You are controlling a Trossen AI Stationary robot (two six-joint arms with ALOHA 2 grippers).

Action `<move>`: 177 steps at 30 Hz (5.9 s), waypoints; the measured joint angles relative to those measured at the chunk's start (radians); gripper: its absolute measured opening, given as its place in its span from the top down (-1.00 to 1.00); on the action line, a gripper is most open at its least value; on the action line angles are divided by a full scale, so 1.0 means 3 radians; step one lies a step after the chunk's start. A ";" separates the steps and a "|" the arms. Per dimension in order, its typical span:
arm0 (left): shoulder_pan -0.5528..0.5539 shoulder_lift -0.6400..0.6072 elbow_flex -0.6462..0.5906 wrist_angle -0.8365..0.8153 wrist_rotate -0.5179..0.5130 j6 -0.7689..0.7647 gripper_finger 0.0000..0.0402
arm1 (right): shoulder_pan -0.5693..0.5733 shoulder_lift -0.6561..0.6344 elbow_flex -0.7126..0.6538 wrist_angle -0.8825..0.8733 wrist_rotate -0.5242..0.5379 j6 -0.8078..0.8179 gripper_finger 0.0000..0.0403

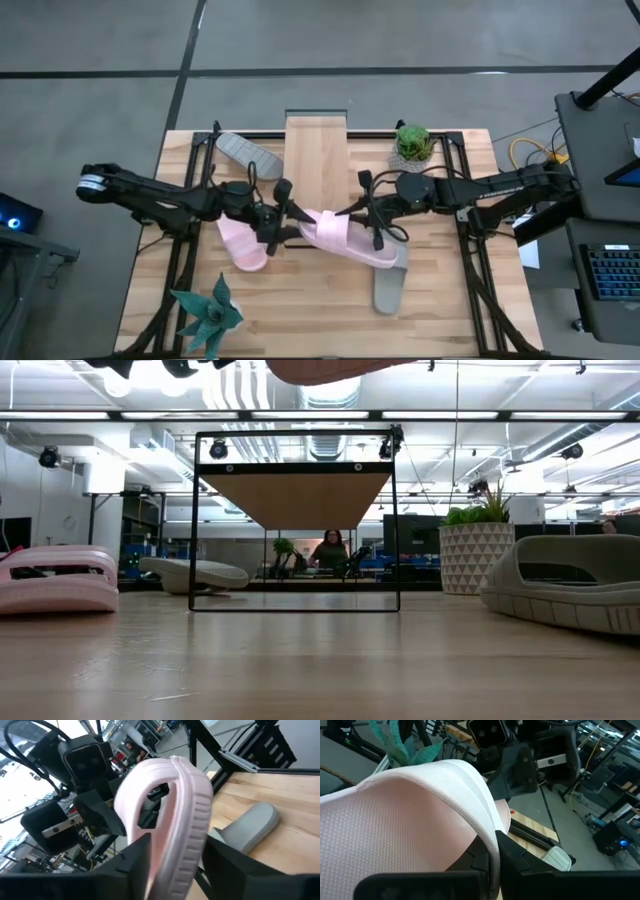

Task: Pick and place slides into the shelf
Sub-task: Put the right pink slipper on the shelf

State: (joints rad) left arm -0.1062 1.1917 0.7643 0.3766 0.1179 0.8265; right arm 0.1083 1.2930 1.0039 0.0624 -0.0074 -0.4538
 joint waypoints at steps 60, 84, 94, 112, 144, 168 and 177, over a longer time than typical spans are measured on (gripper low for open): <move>0.0005 -0.0366 -0.0093 -0.0127 -0.1558 0.2018 0.94 | -0.0154 -0.0050 0.1166 -0.1428 0.0406 0.1610 0.07; 0.0005 -0.0309 -0.0055 -0.0052 -0.1532 0.2091 0.94 | -0.0246 0.0289 0.1166 -0.1333 0.0366 0.1961 0.24; 0.0006 -0.0309 -0.0055 -0.0058 -0.1554 0.2075 0.94 | -0.0246 0.0285 0.1166 -0.1268 0.0349 0.1780 0.90; 0.0004 -0.0854 -0.0062 -0.0806 -0.2091 0.0595 -0.01 | -0.0231 0.0516 0.1136 -0.1123 0.0931 0.1827 0.95; 0.0003 -0.1681 -0.0187 -0.1050 -0.2081 -0.0730 -0.05 | 0.0175 0.1203 0.0979 -0.0468 0.1073 0.2213 0.96; 0.0004 -0.1527 -0.0192 -0.1047 -0.2086 -0.0694 -0.05 | 0.0134 0.1191 0.0428 0.0153 0.0716 0.2199 0.96; 0.0004 -0.1441 -0.0192 -0.1044 -0.2096 -0.0693 -0.05 | -0.0012 0.1184 0.0337 0.0364 0.0306 0.2210 0.96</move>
State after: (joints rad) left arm -0.1051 0.7594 0.7067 0.0635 -0.5108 0.6186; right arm 0.1047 1.6482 1.1051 0.1717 0.0842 0.2092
